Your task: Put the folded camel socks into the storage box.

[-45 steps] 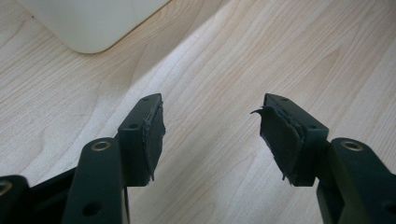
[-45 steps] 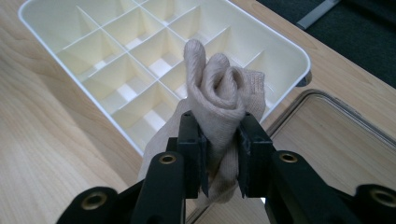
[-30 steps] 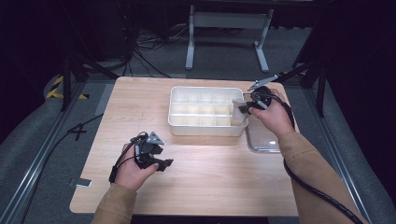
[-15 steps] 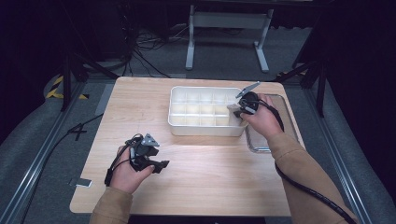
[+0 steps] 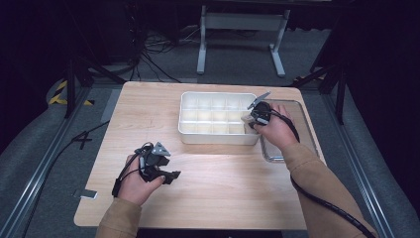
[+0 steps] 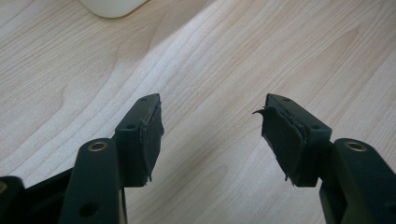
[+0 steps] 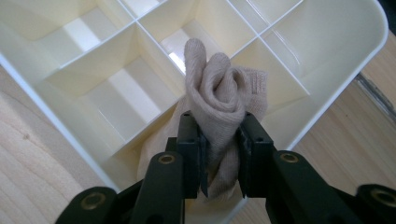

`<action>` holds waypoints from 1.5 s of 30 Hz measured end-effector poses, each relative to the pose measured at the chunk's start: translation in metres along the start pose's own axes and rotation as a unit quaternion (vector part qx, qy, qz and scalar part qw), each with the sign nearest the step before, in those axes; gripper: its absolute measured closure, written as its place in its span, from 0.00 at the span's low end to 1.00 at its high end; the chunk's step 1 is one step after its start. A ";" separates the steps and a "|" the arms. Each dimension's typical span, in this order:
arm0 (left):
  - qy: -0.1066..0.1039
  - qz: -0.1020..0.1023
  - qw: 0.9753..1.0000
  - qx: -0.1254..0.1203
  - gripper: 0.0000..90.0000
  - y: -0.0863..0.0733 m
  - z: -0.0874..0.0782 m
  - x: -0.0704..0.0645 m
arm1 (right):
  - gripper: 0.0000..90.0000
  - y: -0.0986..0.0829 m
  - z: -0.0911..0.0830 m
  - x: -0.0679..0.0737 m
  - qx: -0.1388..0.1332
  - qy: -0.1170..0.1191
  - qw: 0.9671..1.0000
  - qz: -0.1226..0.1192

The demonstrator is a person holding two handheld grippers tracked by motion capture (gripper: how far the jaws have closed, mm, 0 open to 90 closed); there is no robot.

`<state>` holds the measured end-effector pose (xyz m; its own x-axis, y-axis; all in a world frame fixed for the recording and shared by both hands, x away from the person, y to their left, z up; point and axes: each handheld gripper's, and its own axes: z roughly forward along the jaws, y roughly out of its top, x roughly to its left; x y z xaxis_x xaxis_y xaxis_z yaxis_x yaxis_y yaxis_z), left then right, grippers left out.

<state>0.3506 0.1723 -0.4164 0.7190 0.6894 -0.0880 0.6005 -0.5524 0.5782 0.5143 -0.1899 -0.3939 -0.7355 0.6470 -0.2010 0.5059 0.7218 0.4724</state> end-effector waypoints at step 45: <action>-0.005 0.012 1.000 0.002 0.43 0.003 0.003 -0.001 | 0.88 0.003 0.010 -0.012 0.037 0.070 0.990 0.115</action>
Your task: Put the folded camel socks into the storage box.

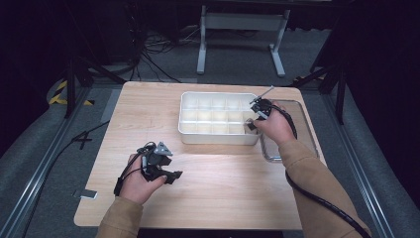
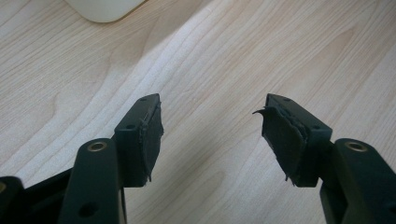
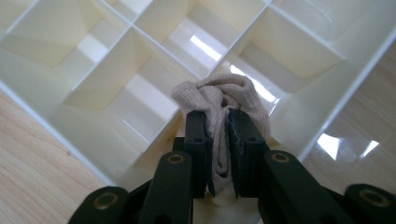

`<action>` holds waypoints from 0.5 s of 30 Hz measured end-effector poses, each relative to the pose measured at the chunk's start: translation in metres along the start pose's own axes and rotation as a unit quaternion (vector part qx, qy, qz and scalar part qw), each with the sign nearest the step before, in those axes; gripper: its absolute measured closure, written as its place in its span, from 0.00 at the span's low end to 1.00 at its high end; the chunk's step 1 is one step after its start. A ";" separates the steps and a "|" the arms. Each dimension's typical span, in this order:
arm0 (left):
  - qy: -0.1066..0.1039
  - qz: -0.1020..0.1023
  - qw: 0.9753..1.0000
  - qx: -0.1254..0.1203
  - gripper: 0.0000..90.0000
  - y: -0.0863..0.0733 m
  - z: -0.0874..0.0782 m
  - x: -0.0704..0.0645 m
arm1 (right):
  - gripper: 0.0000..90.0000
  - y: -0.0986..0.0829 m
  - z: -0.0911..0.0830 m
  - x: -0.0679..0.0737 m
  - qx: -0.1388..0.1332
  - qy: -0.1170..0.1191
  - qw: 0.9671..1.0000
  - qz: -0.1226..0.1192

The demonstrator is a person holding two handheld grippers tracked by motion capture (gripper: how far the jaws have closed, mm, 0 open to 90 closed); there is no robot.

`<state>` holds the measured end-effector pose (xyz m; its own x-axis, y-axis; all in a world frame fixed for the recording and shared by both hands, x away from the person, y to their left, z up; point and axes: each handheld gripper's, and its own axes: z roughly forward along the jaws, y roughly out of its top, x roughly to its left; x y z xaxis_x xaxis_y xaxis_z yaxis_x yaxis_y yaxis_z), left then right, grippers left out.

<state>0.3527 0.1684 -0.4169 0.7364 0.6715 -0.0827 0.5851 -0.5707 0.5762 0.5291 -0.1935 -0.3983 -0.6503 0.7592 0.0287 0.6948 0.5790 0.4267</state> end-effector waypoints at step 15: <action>0.001 -0.001 1.000 0.005 0.43 -0.001 0.001 -0.002 | 0.88 0.003 0.026 0.003 0.053 -0.003 0.999 -0.002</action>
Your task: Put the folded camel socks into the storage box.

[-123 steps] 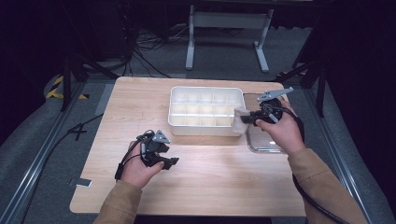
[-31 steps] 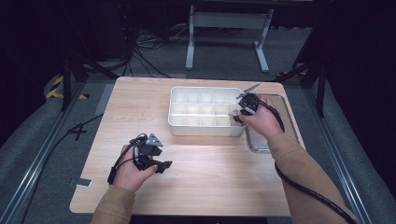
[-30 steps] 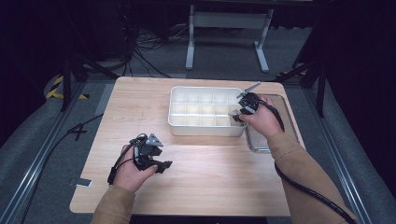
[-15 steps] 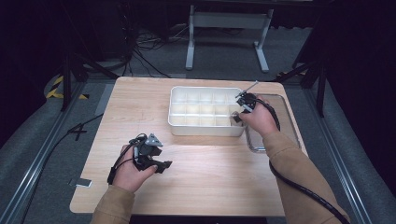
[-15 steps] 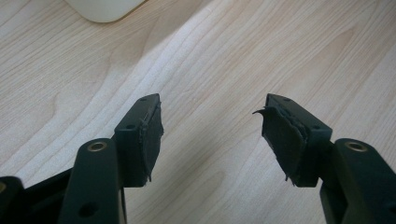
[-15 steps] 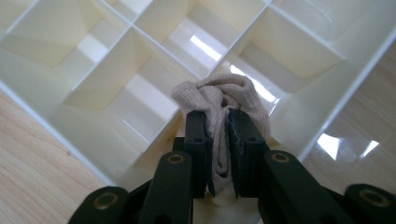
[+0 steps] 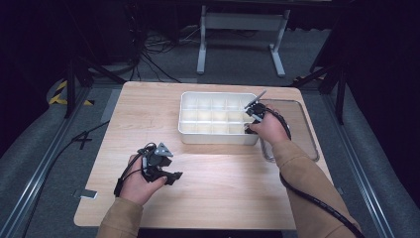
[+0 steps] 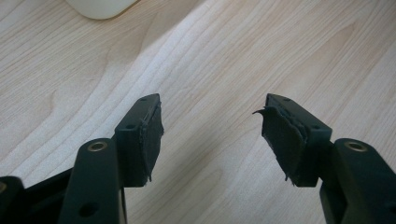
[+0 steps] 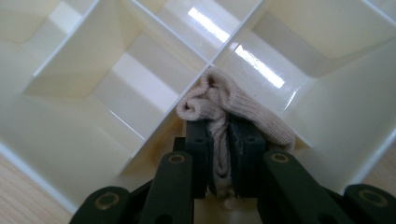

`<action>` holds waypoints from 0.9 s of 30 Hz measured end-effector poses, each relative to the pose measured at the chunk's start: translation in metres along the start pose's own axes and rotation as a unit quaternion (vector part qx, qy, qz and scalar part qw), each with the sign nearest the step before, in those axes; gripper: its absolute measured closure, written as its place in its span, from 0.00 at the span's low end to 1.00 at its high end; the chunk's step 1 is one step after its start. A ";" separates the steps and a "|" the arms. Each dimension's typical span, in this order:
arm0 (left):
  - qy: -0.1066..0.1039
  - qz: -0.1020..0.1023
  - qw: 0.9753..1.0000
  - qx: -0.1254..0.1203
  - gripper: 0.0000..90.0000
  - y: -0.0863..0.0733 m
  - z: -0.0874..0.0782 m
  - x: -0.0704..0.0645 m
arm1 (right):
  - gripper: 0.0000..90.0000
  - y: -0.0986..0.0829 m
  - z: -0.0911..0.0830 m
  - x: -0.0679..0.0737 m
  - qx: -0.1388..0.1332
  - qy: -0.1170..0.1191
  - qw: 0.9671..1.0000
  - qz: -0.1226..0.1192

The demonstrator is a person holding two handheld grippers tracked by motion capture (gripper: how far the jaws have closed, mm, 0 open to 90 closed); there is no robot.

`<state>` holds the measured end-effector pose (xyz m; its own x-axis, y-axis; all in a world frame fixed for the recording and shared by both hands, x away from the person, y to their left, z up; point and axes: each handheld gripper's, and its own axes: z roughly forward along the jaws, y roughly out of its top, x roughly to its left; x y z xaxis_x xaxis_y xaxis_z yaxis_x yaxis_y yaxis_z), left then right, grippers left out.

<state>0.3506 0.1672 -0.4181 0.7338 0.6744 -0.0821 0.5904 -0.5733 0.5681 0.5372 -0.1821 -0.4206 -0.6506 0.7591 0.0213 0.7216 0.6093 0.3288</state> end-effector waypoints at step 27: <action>-0.005 0.008 1.000 -0.021 0.42 0.010 -0.011 -0.001 | 0.52 -0.040 -0.078 0.006 -0.198 0.049 0.978 -0.034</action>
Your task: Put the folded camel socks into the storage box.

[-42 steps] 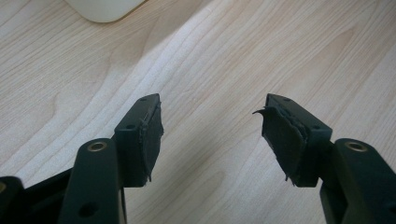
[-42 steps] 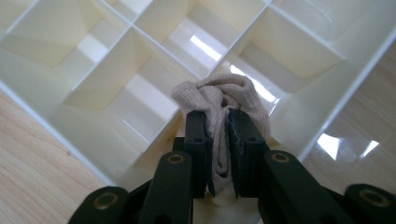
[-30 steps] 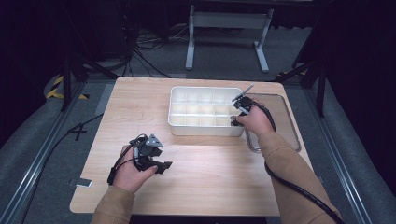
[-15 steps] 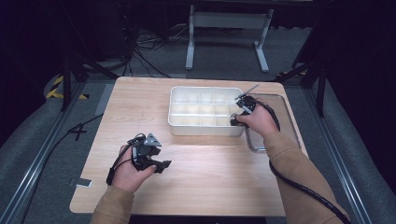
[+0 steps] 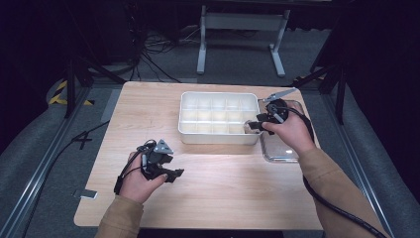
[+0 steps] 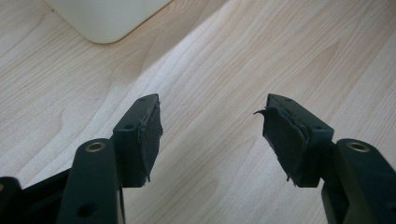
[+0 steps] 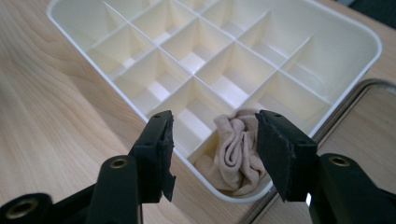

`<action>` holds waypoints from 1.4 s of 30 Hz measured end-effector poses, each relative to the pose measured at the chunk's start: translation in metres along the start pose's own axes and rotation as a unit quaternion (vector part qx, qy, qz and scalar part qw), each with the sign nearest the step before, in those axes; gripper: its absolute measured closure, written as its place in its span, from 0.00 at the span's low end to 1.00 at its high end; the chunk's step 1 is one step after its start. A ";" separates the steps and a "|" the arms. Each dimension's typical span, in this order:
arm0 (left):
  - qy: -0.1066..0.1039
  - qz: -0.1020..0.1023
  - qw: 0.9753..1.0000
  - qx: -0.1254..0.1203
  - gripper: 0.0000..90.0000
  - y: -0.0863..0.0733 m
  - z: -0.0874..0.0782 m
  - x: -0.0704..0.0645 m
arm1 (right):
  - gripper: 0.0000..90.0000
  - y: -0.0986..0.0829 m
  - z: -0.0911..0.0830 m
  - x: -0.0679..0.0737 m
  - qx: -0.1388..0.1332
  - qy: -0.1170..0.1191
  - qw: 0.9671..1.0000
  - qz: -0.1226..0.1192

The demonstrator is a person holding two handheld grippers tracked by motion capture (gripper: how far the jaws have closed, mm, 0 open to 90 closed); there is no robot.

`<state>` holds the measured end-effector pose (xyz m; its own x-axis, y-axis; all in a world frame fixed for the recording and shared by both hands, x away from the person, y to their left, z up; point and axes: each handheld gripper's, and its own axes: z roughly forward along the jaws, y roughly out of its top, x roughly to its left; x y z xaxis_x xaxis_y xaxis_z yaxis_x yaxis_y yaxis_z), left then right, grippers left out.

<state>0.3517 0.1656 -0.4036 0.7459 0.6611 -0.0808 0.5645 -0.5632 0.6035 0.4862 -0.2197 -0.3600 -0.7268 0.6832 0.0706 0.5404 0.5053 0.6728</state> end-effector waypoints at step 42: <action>-0.045 0.029 0.998 0.020 0.42 0.008 -0.007 -0.006 | 0.43 -0.115 -0.016 0.087 -0.066 0.075 0.991 -0.089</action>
<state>0.3496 0.1603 -0.3929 0.8048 0.5816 -0.1185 0.5324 -0.6191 0.5773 0.3537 -0.2267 -0.4196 -0.8659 0.4983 0.0437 0.3444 0.5305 0.7746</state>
